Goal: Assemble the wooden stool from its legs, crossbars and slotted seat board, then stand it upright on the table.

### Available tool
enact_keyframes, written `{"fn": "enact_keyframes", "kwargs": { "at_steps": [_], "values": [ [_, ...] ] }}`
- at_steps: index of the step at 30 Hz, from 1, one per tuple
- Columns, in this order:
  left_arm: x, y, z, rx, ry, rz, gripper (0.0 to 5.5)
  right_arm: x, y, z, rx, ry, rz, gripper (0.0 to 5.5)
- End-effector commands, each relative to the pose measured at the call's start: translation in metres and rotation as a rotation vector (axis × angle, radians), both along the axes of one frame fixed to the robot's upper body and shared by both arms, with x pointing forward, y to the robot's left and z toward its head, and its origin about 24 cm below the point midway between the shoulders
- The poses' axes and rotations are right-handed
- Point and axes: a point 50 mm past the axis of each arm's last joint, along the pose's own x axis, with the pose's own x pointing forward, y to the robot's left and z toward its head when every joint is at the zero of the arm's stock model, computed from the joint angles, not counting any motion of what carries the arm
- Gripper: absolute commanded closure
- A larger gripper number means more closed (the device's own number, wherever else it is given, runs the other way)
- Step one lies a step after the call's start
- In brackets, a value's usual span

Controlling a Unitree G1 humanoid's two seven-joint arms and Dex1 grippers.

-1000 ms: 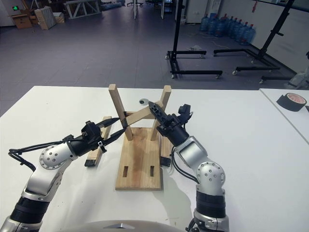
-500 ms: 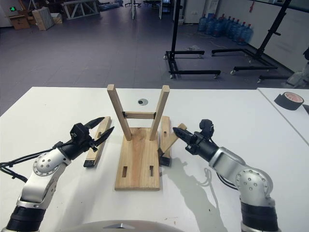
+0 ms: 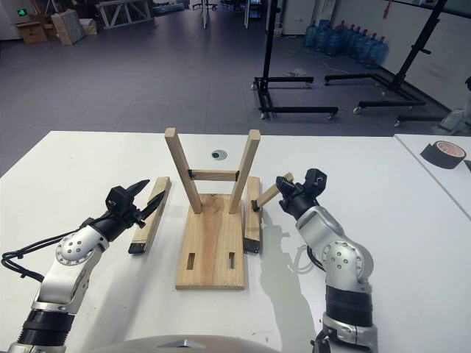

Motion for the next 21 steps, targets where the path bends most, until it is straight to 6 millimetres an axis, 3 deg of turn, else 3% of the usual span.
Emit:
{"fn": "enact_keyframes", "kwargs": {
  "at_steps": [1, 11, 18, 21],
  "values": [
    [0.002, -0.003, -0.002, 0.016, 0.01, 0.004, 2.92, 0.006, 0.003, 0.003, 0.0, -0.033, -0.021, 5.1],
    [0.002, -0.006, -0.002, 0.045, 0.005, -0.006, 2.92, 0.005, 0.007, -0.012, -0.092, -0.01, -0.046, 5.1],
    [0.002, -0.006, -0.004, 0.052, 0.005, -0.007, 2.92, 0.001, 0.017, -0.025, -0.418, 0.005, 0.089, 5.1],
    [0.001, -0.007, -0.005, 0.057, 0.005, -0.004, 2.92, -0.003, 0.013, -0.037, -0.459, 0.07, 0.092, 5.1]
  ]
}}
